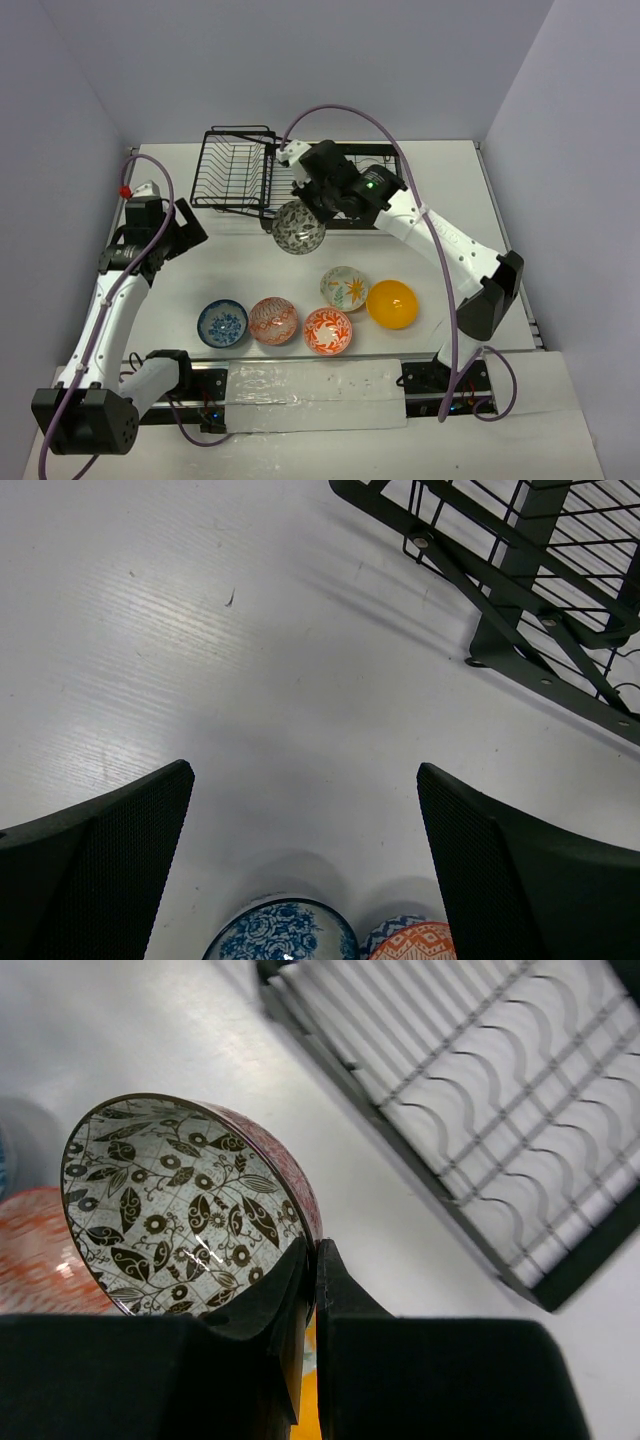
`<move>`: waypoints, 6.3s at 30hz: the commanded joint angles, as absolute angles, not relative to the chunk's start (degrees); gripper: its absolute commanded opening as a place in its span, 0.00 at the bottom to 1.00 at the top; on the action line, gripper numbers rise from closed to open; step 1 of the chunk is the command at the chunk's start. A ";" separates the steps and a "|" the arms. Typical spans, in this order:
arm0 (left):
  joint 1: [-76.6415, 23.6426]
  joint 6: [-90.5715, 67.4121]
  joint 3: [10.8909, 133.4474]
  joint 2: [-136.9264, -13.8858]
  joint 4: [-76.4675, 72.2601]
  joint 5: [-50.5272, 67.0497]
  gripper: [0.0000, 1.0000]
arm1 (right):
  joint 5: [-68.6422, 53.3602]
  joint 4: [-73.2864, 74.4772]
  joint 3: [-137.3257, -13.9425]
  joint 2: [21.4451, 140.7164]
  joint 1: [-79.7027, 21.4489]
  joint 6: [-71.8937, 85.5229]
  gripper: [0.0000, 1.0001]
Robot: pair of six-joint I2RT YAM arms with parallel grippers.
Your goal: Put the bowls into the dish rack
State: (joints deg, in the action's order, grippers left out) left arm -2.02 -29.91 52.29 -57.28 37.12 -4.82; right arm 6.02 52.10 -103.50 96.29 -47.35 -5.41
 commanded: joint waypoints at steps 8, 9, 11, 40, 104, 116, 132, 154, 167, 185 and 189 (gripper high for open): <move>-3.96 -31.20 52.12 -58.27 34.28 -6.85 0.99 | 32.68 33.17 -100.55 90.70 -46.58 -18.62 0.00; -3.96 -31.11 52.03 -58.27 33.84 -6.94 0.99 | 33.65 31.48 -100.02 90.96 -45.71 -19.59 0.00; -4.04 -31.03 52.03 -58.45 33.66 -6.86 0.99 | 35.77 26.75 -99.67 91.84 -44.74 -22.31 0.00; -3.69 -30.59 52.12 -59.77 30.15 -11.07 0.99 | 20.84 -25.39 -85.25 105.81 -29.53 -48.95 0.00; -2.37 -30.41 51.50 -62.58 27.07 -13.89 0.99 | 8.88 -80.25 -82.88 136.05 -23.38 -52.56 0.00; -2.37 -30.41 51.68 -62.84 27.25 -14.33 0.99 | 6.68 -78.75 -84.55 137.72 -22.41 -50.98 0.00; -2.37 -30.32 51.86 -63.28 27.33 -14.41 0.99 | 3.08 -78.14 -85.52 139.66 -21.62 -50.80 0.00; -2.37 -30.06 51.94 -61.52 27.33 -14.06 0.99 | -1.93 -76.20 -80.68 138.16 -21.36 -51.42 0.00; -2.37 -30.15 51.86 -61.00 27.33 -14.15 0.99 | -3.87 -75.76 -78.75 137.55 -21.36 -51.86 0.03; -2.37 -30.06 51.68 -60.03 27.16 -14.33 0.99 | -2.20 -74.18 -79.28 136.67 -21.45 -49.66 0.47; -2.37 -30.06 51.59 -59.77 27.07 -14.41 0.99 | -1.67 -74.35 -79.28 136.41 -21.45 -49.22 0.62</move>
